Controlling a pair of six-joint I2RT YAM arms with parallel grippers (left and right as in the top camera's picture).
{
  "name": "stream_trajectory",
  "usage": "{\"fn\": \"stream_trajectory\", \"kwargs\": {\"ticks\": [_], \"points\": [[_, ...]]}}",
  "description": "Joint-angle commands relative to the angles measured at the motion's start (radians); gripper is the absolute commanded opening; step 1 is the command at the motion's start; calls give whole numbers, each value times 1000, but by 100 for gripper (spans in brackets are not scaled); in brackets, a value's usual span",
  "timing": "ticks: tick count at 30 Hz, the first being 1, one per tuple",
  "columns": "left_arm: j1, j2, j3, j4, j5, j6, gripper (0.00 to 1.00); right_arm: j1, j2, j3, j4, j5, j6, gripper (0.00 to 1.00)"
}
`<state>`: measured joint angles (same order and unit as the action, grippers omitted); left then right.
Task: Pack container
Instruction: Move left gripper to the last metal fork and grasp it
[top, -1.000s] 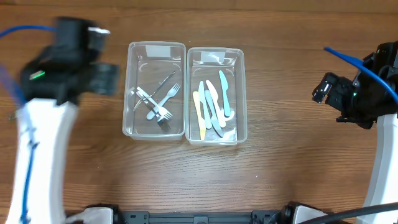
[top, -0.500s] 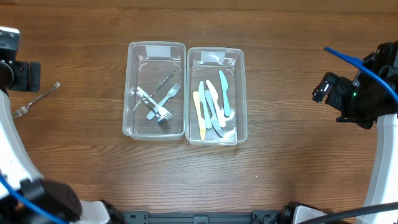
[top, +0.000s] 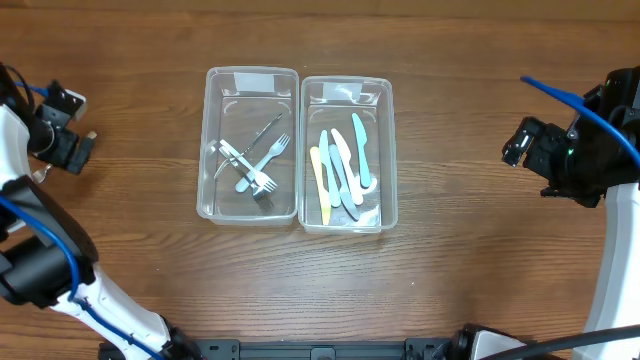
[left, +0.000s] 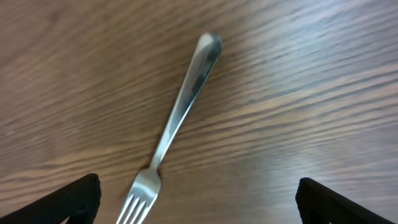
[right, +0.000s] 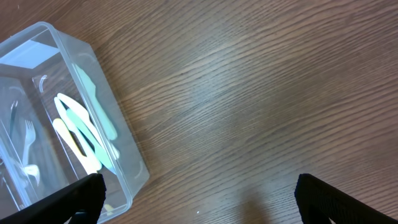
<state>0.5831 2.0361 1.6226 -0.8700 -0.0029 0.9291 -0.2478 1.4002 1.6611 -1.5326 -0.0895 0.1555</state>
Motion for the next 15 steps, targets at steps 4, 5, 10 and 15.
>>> {"fn": "stream_trajectory", "kwargs": {"ticks": [4, 5, 10, 15], "points": [[73, 105, -3, 22, 19, 104, 100, 3, -12, 2, -10, 2, -6, 100], [82, 121, -3, 23, 21, 104, 100, 3, -12, 2, -10, 2, -6, 100], [109, 164, -3, 43, 23, 112, 100, 3, -12, 2, -26, 2, -6, 100], [111, 187, -3, 67, 24, 134, 100, 3, -12, 2, -28, 2, -6, 100]]}}
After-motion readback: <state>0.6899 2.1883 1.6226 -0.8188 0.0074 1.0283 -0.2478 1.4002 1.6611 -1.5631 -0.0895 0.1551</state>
